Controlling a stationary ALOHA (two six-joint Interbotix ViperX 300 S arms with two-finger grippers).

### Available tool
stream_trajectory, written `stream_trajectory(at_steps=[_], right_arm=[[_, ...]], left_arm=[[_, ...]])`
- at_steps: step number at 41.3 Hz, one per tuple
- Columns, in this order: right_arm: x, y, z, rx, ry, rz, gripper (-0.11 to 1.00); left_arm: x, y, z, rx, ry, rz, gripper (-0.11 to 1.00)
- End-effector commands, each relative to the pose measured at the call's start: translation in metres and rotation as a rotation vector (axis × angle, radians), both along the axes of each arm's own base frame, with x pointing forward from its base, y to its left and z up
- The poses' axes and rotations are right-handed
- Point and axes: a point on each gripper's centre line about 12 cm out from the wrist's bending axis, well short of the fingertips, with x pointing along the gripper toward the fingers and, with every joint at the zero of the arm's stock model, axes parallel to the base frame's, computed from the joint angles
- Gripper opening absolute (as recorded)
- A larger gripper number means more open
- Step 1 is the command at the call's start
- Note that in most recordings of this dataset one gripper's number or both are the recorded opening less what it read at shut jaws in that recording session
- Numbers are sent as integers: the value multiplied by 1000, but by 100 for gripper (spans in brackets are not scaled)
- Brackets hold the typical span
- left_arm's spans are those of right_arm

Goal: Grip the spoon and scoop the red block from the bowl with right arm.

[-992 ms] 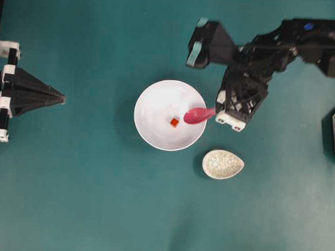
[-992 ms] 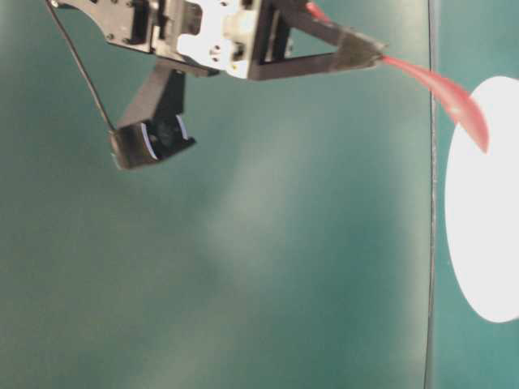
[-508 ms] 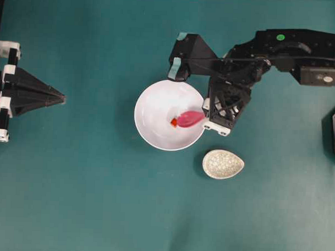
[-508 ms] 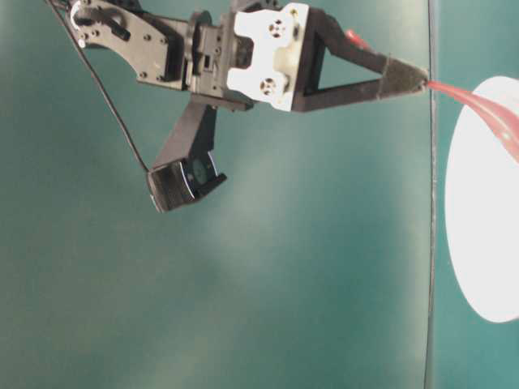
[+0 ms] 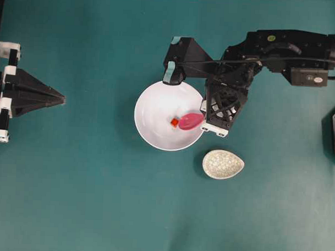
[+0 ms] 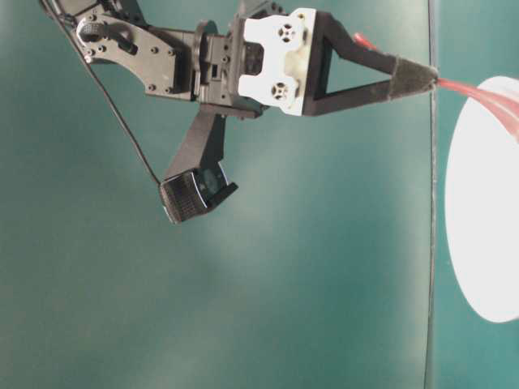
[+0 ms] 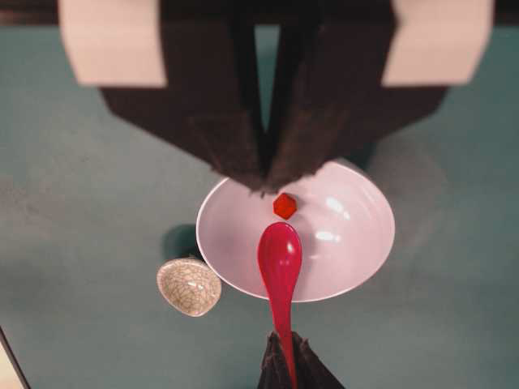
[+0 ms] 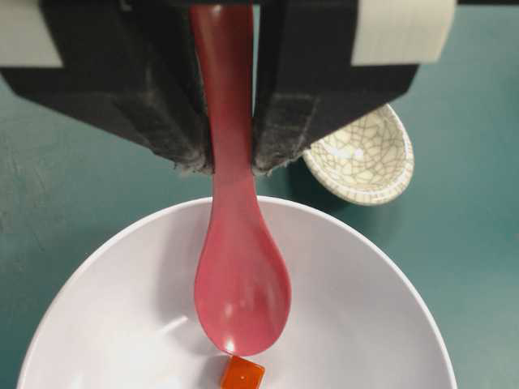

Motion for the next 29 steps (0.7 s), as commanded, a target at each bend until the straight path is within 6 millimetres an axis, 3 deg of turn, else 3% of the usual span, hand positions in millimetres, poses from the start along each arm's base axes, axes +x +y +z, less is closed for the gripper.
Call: stream_trajectory(at_steps=[1, 29], right_arm=[[6, -1, 12, -8, -35, 5, 24], [19, -2, 0, -12, -18, 18, 24]], left_arm=[[3, 0, 11, 3, -28, -2, 0], [4, 0, 11, 3, -26, -1, 0]])
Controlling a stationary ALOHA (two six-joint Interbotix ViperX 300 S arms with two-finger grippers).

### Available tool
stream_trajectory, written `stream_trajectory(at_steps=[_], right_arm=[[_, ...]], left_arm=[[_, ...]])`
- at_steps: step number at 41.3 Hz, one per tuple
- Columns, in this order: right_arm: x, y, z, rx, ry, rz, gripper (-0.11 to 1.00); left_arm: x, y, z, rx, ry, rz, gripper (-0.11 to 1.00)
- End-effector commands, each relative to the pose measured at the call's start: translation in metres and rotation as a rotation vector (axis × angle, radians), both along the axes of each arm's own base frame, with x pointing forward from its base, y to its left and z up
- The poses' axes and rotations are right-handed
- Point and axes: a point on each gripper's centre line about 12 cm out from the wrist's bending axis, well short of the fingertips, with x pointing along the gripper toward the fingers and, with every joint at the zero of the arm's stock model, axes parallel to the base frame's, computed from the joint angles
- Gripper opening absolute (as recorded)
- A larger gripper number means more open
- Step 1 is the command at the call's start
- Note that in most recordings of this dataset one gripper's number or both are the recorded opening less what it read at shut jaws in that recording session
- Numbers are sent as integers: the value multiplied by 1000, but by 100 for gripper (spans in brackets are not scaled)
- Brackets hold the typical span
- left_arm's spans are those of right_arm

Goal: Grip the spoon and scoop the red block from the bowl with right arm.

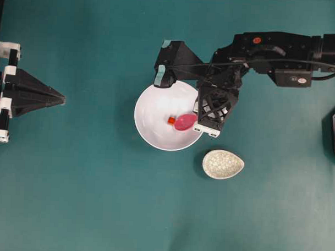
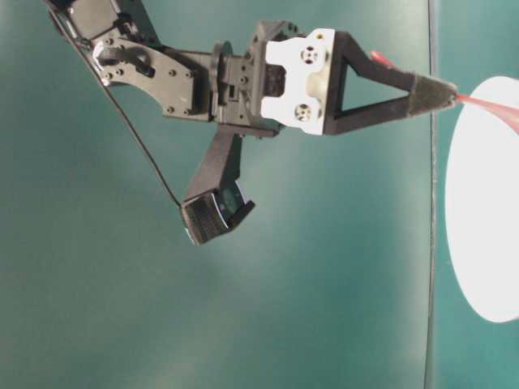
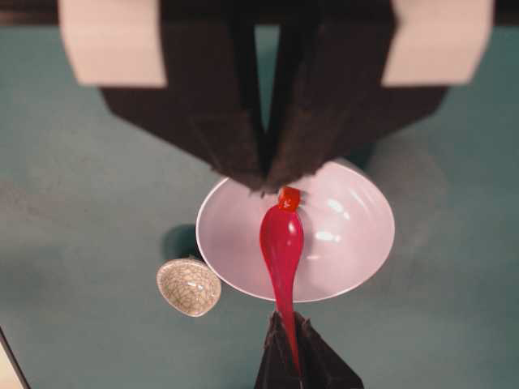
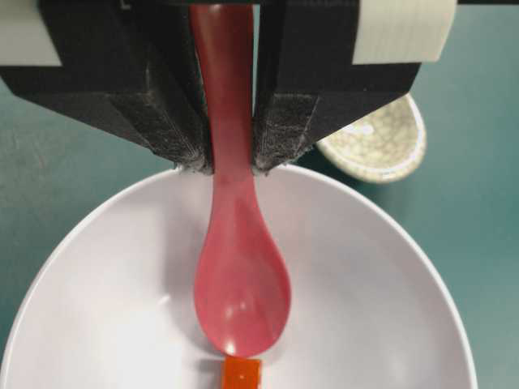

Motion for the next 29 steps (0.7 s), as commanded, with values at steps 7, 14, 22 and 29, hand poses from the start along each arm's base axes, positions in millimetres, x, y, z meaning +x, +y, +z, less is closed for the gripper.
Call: stream_trajectory(at_steps=[7, 14, 22, 29], right_arm=[[13, -3, 12, -20, -61, 0, 24], [22, -4, 14, -31, -102, -5, 24], [31, -7, 17, -44, -156, -17, 24], [37, -9, 19, -56, -203, -30, 24]], left_arm=[[3, 0, 11, 0, -28, -2, 0], [4, 0, 11, 3, -26, -2, 0], [3, 0, 11, 3, -28, -2, 0], [3, 0, 11, 1, -28, -2, 0]])
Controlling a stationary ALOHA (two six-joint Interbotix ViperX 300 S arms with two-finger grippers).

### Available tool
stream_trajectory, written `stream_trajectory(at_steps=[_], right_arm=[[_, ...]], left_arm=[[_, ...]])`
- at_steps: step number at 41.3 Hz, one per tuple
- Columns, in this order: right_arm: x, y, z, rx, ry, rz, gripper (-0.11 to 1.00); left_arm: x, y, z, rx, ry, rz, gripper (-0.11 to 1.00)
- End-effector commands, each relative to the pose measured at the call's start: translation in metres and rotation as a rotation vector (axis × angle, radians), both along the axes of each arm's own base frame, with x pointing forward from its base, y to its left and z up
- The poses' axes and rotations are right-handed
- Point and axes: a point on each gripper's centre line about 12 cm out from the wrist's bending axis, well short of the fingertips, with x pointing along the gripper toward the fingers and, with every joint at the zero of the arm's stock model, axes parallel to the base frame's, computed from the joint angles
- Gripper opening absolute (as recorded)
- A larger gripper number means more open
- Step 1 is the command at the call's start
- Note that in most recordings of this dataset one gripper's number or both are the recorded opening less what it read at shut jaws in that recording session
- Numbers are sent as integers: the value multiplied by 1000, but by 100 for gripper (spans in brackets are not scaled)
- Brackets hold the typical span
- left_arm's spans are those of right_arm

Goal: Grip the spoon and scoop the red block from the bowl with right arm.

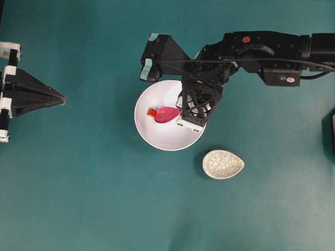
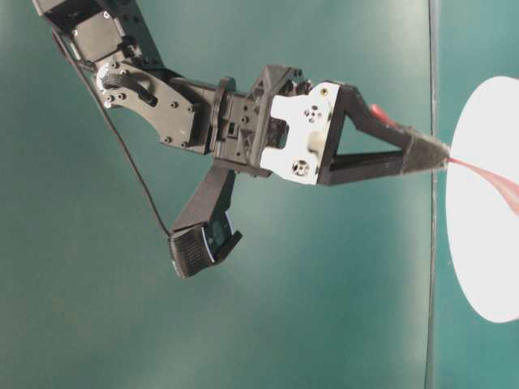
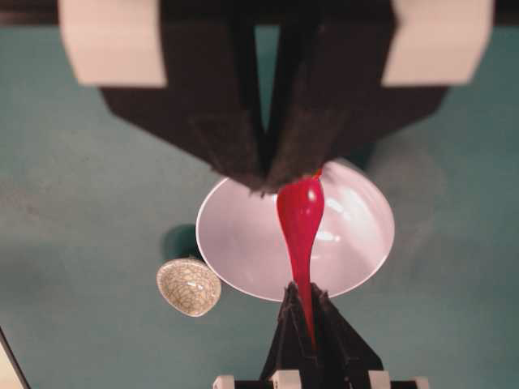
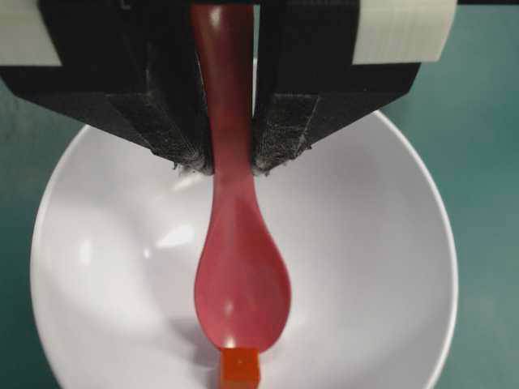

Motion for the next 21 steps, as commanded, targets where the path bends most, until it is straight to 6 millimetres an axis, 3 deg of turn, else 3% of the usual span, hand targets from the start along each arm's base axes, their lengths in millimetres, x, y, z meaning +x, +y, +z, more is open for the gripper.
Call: stream_trajectory(at_steps=[1, 21], right_arm=[[8, -1, 16, -16, -70, -4, 24], [15, -6, 20, -50, -144, -24, 24]], left_arm=[[3, 0, 11, 3, -28, -2, 0], [3, 0, 11, 4, -26, -3, 0]])
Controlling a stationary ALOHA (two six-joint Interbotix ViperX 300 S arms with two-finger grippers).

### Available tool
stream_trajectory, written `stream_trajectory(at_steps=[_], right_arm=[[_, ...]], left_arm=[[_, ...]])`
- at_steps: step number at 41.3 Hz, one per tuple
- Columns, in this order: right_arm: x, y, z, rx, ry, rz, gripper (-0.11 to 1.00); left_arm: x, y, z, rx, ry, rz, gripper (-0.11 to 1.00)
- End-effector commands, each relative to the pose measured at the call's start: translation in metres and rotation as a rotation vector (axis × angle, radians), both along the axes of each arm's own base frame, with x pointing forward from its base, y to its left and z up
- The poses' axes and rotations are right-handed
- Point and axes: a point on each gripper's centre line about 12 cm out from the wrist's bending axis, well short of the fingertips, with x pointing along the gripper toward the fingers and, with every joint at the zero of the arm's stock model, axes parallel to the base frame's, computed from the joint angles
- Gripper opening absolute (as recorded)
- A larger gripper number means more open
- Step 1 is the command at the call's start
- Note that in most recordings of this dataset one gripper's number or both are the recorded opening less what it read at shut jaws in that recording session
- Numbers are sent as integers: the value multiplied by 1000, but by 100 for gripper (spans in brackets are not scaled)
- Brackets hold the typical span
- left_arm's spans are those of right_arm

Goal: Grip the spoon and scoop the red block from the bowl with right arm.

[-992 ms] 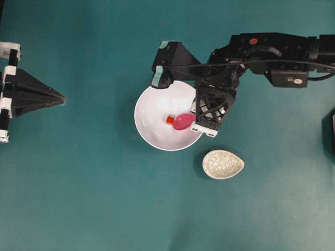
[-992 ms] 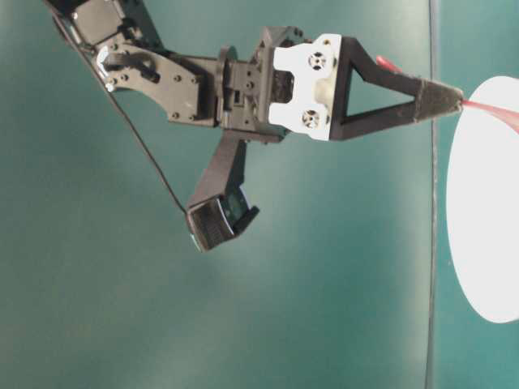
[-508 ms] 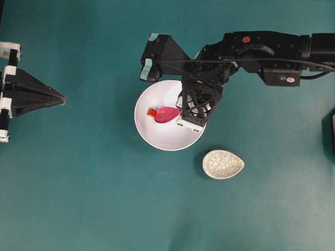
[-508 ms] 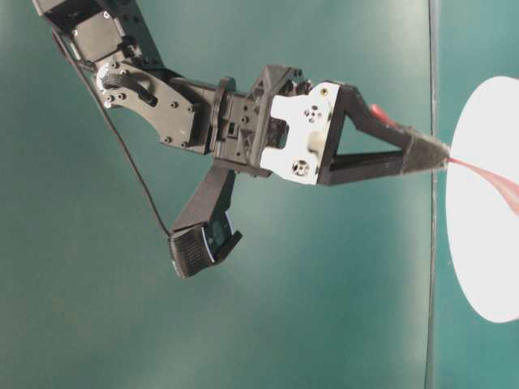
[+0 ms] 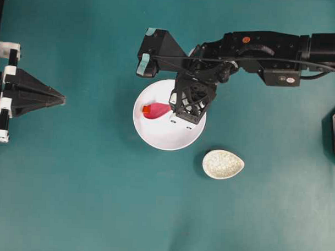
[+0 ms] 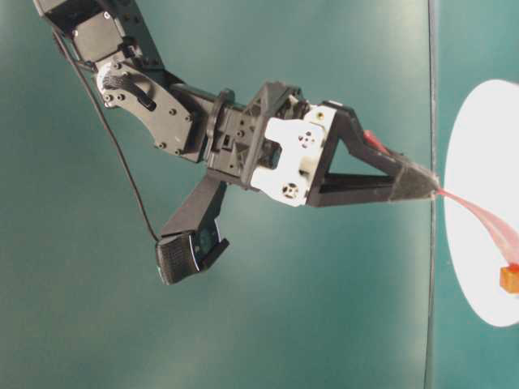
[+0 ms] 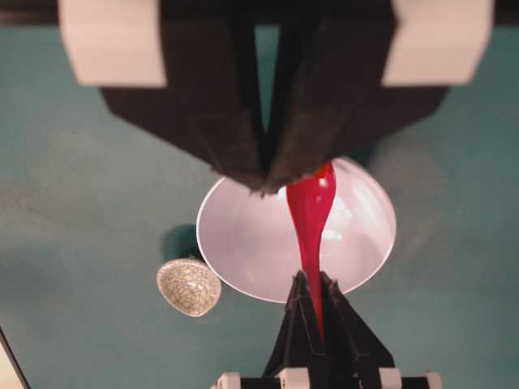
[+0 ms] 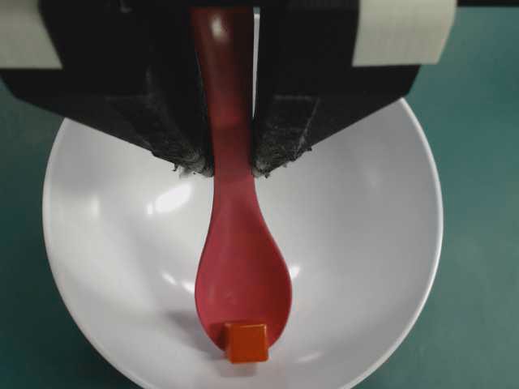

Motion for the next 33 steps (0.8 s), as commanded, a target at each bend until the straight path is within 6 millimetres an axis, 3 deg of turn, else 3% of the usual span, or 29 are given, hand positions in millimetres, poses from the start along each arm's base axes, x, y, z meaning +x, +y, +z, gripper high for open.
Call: stream_trajectory(at_steps=[1, 12, 23, 33], right_arm=[[5, -1, 17, -14, -51, -3, 24], [-4, 0, 28, -17, -75, -9, 24], [-20, 6, 23, -15, -69, -9, 24], [-27, 13, 23, -34, -166, -23, 24]], left_arm=[[4, -1, 10, 3, -25, -4, 0], [3, -1, 11, 3, -21, -4, 0], [3, -1, 9, 3, -15, -4, 0], [3, -1, 10, 3, -17, -4, 0]])
